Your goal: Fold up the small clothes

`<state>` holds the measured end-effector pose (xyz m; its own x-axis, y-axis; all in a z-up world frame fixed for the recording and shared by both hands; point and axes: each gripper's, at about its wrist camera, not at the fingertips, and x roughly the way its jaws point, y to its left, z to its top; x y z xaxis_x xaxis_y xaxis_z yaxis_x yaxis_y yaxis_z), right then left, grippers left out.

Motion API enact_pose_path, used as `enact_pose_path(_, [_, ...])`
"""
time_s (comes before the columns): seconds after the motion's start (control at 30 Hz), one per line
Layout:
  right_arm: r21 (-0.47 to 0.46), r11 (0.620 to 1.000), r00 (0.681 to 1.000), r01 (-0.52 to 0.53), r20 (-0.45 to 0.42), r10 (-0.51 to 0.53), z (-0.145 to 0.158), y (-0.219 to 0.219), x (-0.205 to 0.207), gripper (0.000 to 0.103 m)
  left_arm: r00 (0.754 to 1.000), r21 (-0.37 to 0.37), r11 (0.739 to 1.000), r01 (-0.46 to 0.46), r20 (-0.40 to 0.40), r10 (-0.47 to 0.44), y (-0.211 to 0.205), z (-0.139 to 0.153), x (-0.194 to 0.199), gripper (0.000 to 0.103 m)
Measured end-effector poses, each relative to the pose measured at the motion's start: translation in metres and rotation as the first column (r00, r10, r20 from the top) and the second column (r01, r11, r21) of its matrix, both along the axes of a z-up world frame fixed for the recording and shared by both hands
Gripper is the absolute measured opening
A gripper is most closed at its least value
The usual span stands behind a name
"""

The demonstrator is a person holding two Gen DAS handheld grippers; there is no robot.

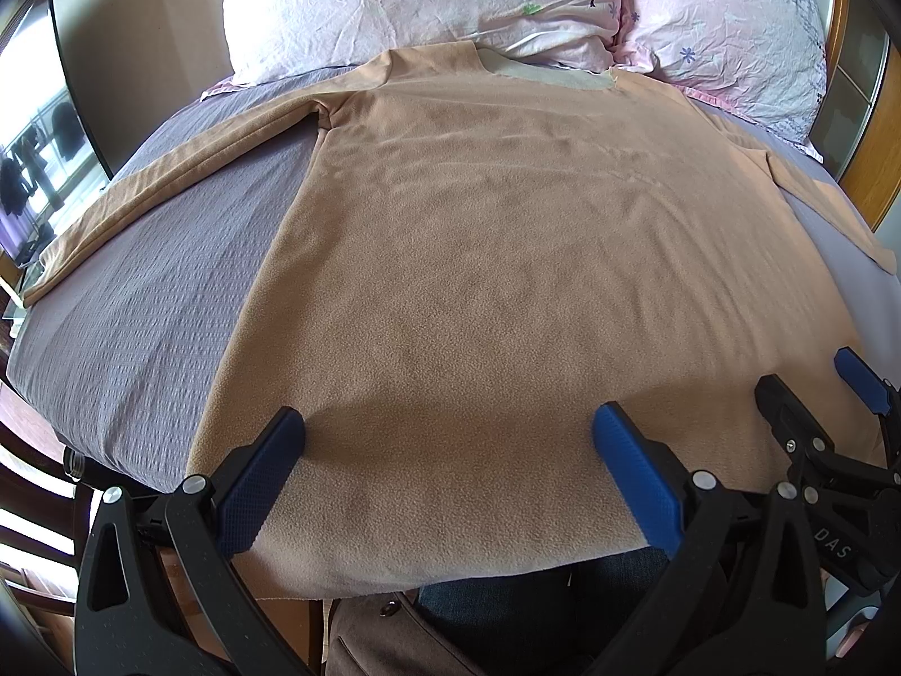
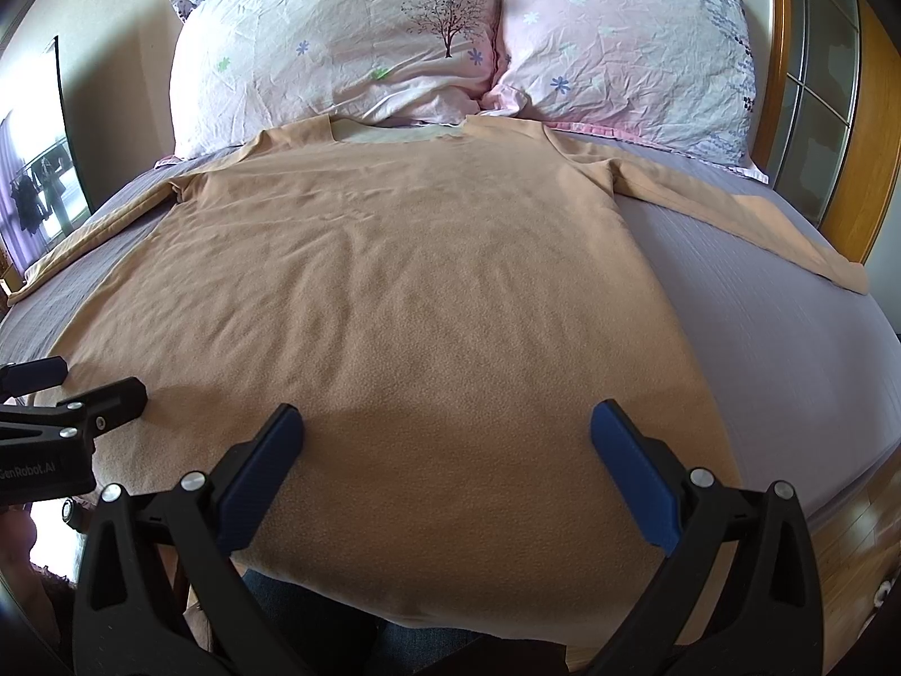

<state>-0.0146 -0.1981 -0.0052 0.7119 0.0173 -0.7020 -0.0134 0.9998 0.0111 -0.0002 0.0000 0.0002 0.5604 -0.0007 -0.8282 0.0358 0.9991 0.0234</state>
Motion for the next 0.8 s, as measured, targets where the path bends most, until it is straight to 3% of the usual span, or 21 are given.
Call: enact_pose_path(0.8, [-0.001, 1.0, 1.0, 0.001, 0.006, -0.001, -0.0009, -0.0002, 0.0009, 0.101, 1.0, 0.0, 1.0, 0.0, 0.003, 0.0, 0.0, 0.0001, -0.0001, 0.102])
